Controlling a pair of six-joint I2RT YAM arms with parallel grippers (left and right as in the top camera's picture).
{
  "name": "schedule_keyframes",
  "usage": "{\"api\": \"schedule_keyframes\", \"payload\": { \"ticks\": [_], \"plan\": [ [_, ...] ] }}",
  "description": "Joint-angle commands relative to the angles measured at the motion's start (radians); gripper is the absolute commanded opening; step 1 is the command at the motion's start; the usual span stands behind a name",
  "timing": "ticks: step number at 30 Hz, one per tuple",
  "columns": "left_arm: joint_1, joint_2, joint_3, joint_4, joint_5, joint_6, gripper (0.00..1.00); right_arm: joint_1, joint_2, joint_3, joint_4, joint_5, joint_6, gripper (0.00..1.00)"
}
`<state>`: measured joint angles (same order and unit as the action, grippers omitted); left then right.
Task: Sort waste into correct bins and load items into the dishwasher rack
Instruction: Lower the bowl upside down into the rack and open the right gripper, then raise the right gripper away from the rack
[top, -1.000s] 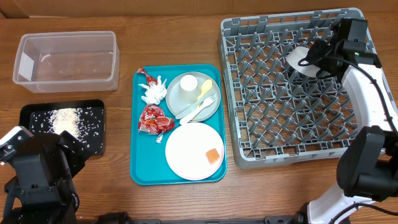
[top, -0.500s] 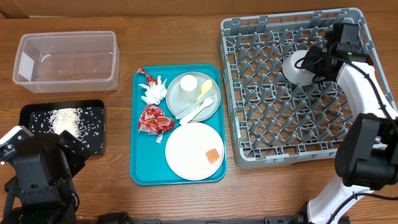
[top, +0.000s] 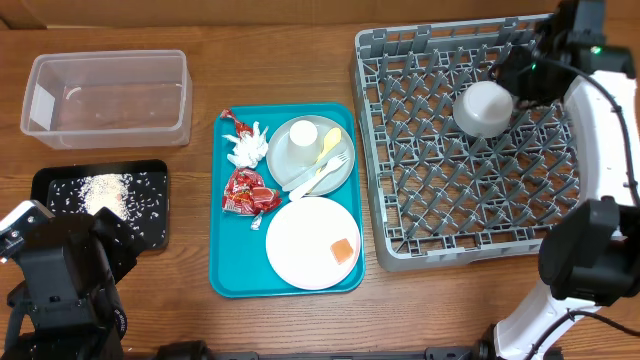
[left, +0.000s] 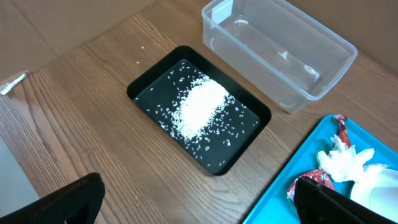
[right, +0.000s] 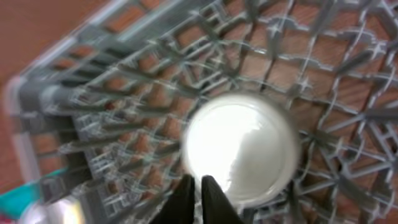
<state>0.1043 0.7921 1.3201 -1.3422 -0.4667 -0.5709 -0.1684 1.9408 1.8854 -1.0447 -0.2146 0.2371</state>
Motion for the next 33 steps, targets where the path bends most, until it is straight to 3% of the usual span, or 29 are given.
{"api": "schedule_keyframes", "payload": {
  "ticks": [1,4,6,7,8,9,19,29,33],
  "plan": [
    [0.002,-0.001,0.011,0.004,0.008,-0.013,1.00,0.010,-0.086,0.128,-0.071,-0.130,0.003,0.11],
    [0.002,-0.001,0.010,0.004,0.008,-0.013,1.00,0.048,-0.126,0.226,-0.165,-0.145,-0.002,0.17],
    [0.002,-0.001,0.011,0.004,0.010,-0.013,1.00,0.090,-0.159,0.269,-0.203,-0.146,-0.005,0.26],
    [0.002,-0.001,0.011,0.004,0.014,-0.013,1.00,0.113,-0.176,0.277,-0.212,-0.146,-0.006,0.43],
    [0.002,-0.001,0.011,0.004,0.016,-0.013,1.00,0.139,-0.195,0.278,-0.214,-0.146,-0.006,0.68],
    [0.002,-0.001,0.011,0.003,0.016,-0.013,1.00,0.167,-0.211,0.278,-0.216,-0.146,-0.009,1.00],
    [0.002,-0.001,0.010,-0.032,-0.009,-0.010,1.00,0.433,-0.195,0.260,-0.235,-0.052,-0.027,1.00],
    [0.002,-0.001,0.010,-0.046,-0.029,-0.013,1.00,0.513,-0.121,0.259,-0.308,0.039,-0.027,1.00],
    [0.002,-0.001,0.010,-0.048,0.187,-0.013,1.00,0.489,-0.126,0.259,-0.306,0.177,-0.027,1.00]
  ]
}}
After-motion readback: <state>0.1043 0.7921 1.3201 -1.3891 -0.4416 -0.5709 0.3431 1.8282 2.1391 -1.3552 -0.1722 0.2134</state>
